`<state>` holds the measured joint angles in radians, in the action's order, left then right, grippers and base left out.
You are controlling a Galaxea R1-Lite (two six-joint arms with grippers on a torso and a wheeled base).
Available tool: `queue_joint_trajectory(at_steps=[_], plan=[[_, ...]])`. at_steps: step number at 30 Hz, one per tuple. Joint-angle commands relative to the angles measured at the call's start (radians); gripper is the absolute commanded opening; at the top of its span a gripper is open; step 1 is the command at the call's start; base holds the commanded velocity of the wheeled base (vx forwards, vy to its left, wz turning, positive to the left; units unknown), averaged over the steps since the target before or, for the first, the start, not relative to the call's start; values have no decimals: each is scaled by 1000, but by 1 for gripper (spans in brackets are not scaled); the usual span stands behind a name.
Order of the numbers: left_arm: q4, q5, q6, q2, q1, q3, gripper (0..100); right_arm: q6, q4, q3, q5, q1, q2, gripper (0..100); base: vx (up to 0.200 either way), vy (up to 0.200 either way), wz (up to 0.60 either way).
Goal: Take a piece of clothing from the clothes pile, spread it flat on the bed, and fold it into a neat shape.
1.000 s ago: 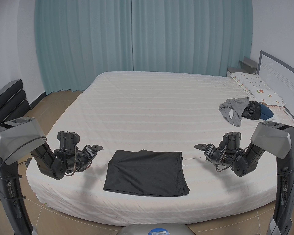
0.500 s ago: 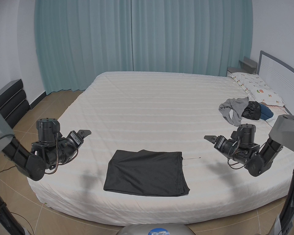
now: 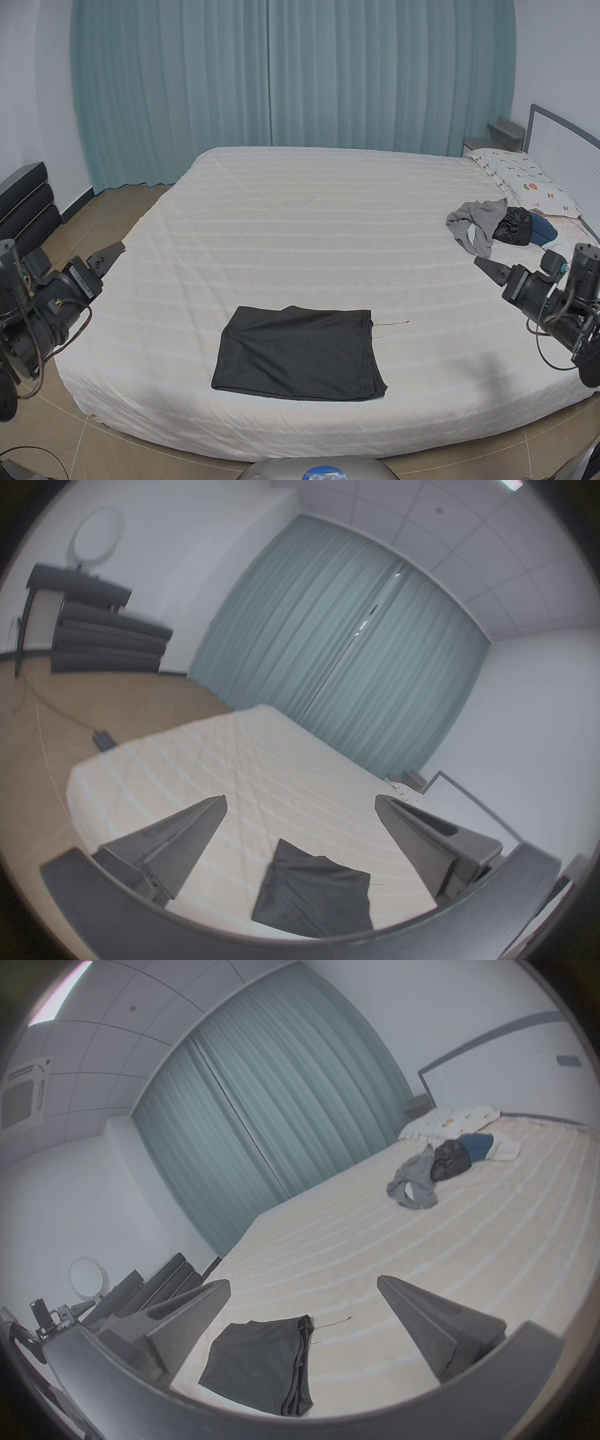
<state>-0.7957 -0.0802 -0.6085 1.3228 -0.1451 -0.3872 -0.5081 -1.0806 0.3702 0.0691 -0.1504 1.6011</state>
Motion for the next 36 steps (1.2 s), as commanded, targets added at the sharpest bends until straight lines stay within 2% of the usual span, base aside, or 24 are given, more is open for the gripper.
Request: queue_joint_trajectory(at_steps=[1, 5, 8, 13, 16, 17, 24, 25, 26, 28, 31, 33, 36], plan=[[3, -81, 194, -321, 1, 130, 100, 71, 1, -169, 1, 14, -296, 100, 0, 0, 0], [9, -119, 260, -444, -1, 149, 100, 125, 1, -249, 3, 19, -389, 100, 0, 0, 0], [78, -158, 297, -542, 1, 156, 100, 164, 1, -321, 18, 19, -484, 100, 0, 0, 0], [339, -187, 454, -789, 9, 131, 100, 224, 76, -370, 49, 22, -675, 100, 0, 0, 0], [385, -188, 481, -836, 15, 130, 100, 240, 133, -370, 49, 26, -725, 100, 0, 0, 0], [449, -193, 513, -916, 30, 130, 100, 275, 266, -359, 51, 34, -836, 100, 0, 0, 0], [570, -201, 582, -1070, 70, 128, 100, 444, 712, -284, 57, 17, -1202, 100, 0, 0, 0], [570, -201, 582, -1070, 70, 128, 100, 444, 712, -284, 57, 17, -1202, 100, 0, 0, 0], [616, -201, 593, -1108, 71, 128, 100, 476, 843, -252, 60, 22, -1287, 100, 0, 0, 0], [673, -197, 613, -1176, 76, 128, 100, 497, 1001, -203, 60, 25, -1385, 100, 0, 0, 0], [718, -194, 653, -1234, 76, 131, 100, 508, 1128, -163, 58, 25, -1465, 100, 0, 0, 0], [739, -191, 667, -1261, 116, 128, 100, 531, 1214, -137, 51, 22, -1504, 100, 0, 0, 0], [748, -184, 685, -1300, 134, 128, 100, 536, 1194, -137, 43, 22, -1501, 100, 0, 0, 0]])
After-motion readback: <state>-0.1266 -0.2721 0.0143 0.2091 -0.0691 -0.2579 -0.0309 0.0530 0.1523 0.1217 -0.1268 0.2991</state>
